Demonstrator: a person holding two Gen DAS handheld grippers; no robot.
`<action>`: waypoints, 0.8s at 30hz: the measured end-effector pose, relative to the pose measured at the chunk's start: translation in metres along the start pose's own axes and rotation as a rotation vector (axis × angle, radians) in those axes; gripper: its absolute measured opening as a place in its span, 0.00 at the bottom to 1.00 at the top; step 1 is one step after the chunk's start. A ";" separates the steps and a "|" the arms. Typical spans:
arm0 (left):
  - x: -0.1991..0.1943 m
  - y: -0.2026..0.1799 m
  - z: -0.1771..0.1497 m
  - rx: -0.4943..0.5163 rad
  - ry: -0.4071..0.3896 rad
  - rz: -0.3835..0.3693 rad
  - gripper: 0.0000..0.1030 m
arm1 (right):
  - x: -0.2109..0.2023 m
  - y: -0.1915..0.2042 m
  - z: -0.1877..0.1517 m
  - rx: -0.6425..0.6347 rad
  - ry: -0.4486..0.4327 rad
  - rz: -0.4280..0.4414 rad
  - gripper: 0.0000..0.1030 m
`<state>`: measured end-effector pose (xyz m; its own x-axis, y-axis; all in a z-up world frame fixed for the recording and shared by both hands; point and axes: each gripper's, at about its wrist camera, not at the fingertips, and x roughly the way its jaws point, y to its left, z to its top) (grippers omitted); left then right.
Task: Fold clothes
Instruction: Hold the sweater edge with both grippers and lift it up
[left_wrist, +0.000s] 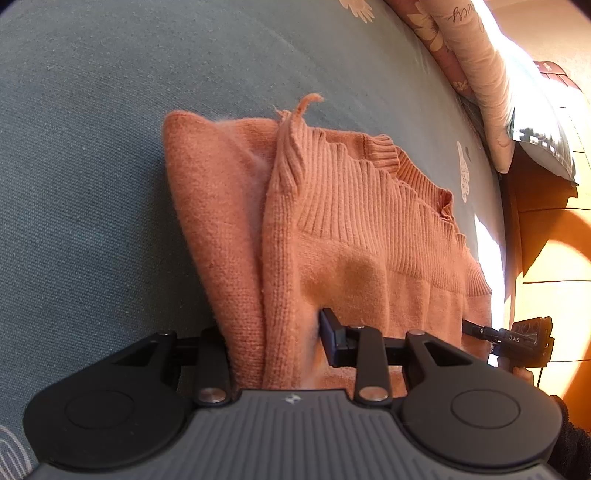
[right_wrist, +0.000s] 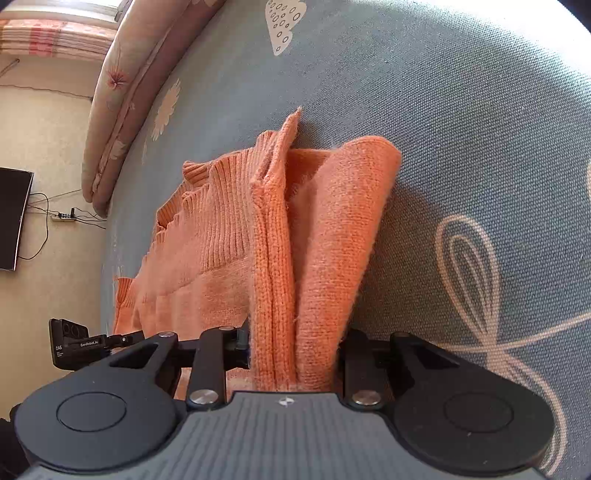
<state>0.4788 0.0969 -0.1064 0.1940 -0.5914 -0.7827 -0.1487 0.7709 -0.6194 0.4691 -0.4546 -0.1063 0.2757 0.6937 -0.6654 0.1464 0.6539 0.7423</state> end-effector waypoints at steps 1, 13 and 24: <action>0.000 0.000 0.000 0.001 0.002 0.002 0.32 | 0.000 0.000 0.000 0.003 -0.002 -0.001 0.28; 0.001 -0.002 0.002 -0.023 0.006 0.012 0.30 | 0.001 0.014 -0.002 -0.038 -0.024 -0.072 0.28; -0.012 -0.016 -0.003 -0.023 -0.030 -0.010 0.22 | 0.000 0.008 -0.002 0.006 -0.021 -0.040 0.29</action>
<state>0.4755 0.0913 -0.0873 0.2249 -0.5911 -0.7746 -0.1693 0.7592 -0.6285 0.4680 -0.4484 -0.1003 0.2893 0.6605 -0.6928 0.1637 0.6790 0.7157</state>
